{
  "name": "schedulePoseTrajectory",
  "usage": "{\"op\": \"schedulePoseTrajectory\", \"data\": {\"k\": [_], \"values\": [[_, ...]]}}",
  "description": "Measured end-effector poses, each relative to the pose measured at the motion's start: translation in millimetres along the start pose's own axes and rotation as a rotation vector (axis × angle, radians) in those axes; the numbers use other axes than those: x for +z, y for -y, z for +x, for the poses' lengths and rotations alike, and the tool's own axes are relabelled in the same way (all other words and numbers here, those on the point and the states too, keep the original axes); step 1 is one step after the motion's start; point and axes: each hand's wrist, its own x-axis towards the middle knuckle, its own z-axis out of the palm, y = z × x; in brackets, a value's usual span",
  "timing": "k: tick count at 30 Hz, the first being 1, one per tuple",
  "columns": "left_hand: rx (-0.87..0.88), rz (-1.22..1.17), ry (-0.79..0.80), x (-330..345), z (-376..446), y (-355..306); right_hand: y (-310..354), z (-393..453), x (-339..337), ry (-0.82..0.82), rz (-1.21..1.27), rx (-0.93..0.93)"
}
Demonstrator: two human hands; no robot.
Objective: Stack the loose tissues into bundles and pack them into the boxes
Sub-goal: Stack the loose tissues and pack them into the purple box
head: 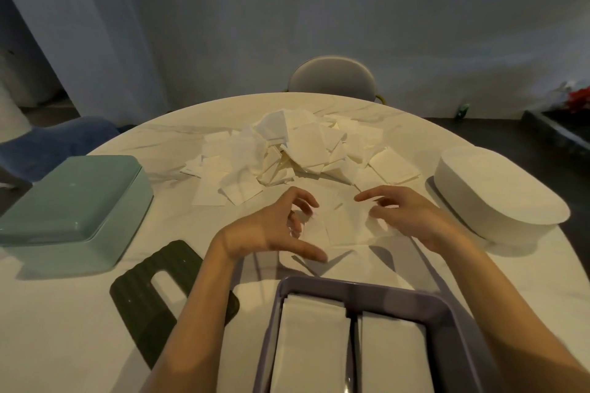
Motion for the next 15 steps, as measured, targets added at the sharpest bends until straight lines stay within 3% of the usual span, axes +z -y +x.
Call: {"op": "schedulePoseTrajectory", "data": {"k": [4, 7, 12, 15], "values": [[0.027, 0.059, 0.089, 4.1, 0.7, 0.9, -3.0, 0.1, 7.4, 0.01, -0.106, -0.016], [0.068, 0.058, -0.042, 7.6, 7.8, 7.3, -1.5, -0.5, 5.1, -0.079, -0.181, -0.08], [0.064, -0.005, -0.171, 13.8, 15.6, 12.6, 12.0, -10.6, -21.7, -0.049, 0.264, -0.098], [0.067, -0.049, -0.208, 15.2, 18.8, 13.6, 18.6, -15.7, -18.3, 0.081, 0.307, -0.126]]}}
